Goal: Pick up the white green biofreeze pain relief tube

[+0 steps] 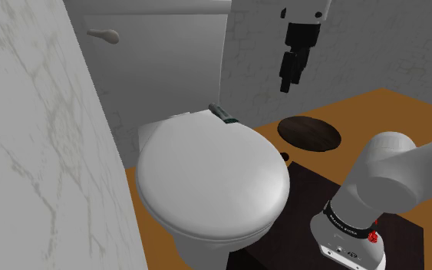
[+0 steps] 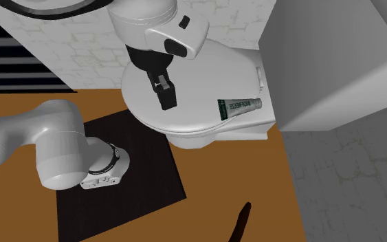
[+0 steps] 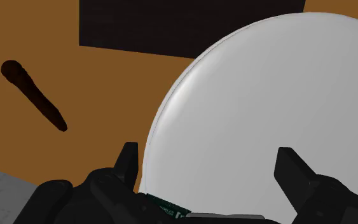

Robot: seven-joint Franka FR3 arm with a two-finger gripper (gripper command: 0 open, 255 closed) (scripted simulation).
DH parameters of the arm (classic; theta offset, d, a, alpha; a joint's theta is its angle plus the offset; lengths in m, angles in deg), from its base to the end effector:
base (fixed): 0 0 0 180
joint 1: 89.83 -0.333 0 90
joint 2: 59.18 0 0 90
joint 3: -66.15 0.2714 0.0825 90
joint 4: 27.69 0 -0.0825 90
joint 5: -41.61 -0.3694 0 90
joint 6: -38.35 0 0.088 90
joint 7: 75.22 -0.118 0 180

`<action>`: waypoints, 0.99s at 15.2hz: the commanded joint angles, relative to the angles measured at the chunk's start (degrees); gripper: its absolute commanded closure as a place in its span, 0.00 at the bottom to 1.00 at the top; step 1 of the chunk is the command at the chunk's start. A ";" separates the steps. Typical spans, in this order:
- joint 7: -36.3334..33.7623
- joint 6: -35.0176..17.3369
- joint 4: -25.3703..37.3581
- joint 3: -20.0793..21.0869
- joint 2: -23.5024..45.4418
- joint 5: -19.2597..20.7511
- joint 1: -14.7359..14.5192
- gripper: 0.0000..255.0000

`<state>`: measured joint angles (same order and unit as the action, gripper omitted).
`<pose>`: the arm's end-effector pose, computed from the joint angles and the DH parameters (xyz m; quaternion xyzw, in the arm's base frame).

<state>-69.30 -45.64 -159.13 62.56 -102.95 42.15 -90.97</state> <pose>0.3177 -0.0191 0.5595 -0.9986 -0.0393 0.0314 0.0190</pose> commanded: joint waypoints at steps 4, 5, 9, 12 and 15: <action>-1.18 -7.23 -2.53 -0.18 2.75 -0.66 0.31 0.00; -1.54 -9.64 -3.21 -0.25 3.84 -0.89 0.40 0.00; -2.84 -19.18 -5.04 -0.57 8.95 -1.85 0.65 0.00; -3.63 -26.14 -5.47 -0.86 13.52 -2.67 0.75 0.00; -4.25 -32.80 -5.09 -1.20 18.60 -3.65 0.77 0.00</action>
<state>-73.27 -76.01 -164.55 61.43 -86.26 38.86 -90.18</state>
